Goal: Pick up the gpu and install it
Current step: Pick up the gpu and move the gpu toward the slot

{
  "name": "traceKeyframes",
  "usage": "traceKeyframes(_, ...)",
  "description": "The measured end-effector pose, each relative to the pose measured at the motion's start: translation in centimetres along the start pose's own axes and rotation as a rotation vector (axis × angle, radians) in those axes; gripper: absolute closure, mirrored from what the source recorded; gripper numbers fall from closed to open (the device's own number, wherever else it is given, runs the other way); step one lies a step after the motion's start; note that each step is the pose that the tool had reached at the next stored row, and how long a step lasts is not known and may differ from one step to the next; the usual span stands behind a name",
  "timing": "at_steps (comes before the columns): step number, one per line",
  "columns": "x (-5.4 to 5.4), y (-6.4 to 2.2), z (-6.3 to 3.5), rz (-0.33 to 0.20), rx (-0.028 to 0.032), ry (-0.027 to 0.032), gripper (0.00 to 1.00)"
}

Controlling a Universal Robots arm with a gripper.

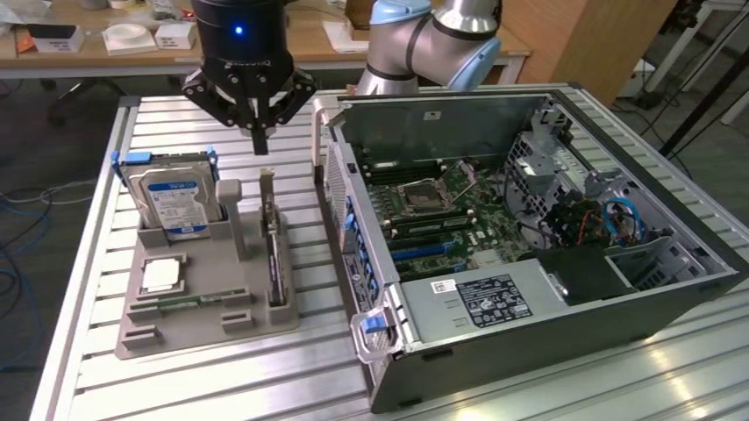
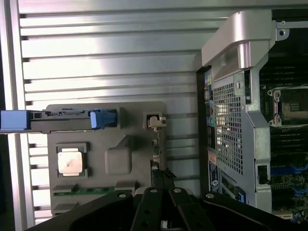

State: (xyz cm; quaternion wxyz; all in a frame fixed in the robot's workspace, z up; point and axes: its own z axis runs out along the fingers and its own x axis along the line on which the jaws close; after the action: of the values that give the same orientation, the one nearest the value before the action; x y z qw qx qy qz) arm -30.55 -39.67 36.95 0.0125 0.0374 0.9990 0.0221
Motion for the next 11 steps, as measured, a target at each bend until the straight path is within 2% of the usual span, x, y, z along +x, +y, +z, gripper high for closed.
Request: traceKeyframes(11, 0.0, -0.09, 1.99, 0.000, 0.0000, 0.0000, 0.89)
